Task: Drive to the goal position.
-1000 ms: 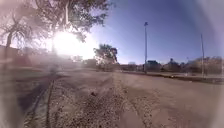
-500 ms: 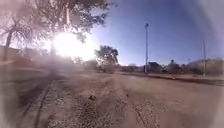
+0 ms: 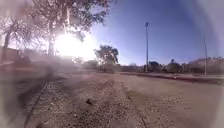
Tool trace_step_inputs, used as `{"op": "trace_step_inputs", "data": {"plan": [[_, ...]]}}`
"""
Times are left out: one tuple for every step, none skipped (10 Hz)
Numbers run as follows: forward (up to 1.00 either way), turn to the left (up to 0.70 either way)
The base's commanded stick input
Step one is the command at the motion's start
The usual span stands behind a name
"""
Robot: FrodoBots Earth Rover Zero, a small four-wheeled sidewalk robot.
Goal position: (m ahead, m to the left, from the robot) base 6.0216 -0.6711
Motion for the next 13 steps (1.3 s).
{"op": "trace_step_inputs", "data": {"plan": [[0.5,0.0],[0.5,0.0],[0.5,0.0],[0.5,0.0],[0.5,0.0],[0.5,0.0],[0.5,0.0],[0.5,0.0],[0.5,-0.5],[0.5,-0.41],[0.5,-0.1],[0.5,0.0],[0.5,0.0]]}}
